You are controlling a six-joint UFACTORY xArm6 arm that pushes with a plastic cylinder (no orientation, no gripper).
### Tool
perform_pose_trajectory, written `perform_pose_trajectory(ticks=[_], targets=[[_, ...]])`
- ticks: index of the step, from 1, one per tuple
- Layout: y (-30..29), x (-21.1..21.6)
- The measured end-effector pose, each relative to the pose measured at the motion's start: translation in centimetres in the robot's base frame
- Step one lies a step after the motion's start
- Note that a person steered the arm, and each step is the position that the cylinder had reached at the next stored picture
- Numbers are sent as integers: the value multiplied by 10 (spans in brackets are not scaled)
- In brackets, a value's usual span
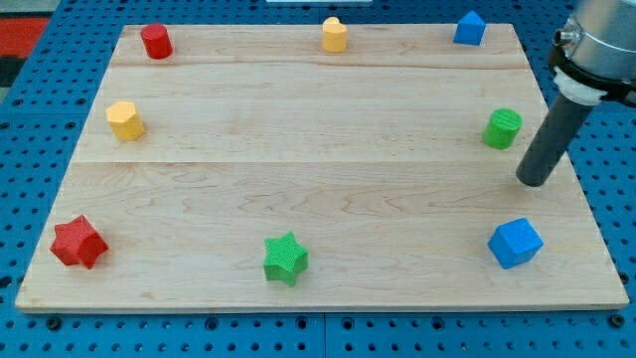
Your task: Point at the yellow heart
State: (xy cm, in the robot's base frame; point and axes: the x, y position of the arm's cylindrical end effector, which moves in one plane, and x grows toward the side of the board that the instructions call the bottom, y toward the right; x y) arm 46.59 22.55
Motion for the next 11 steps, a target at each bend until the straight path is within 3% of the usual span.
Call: perform_pose_trajectory(ticks=[2,4,6,8,11], targets=[[-82,-43],[-212,-152],[-295,-218],[-289,-262],[-232,-261]])
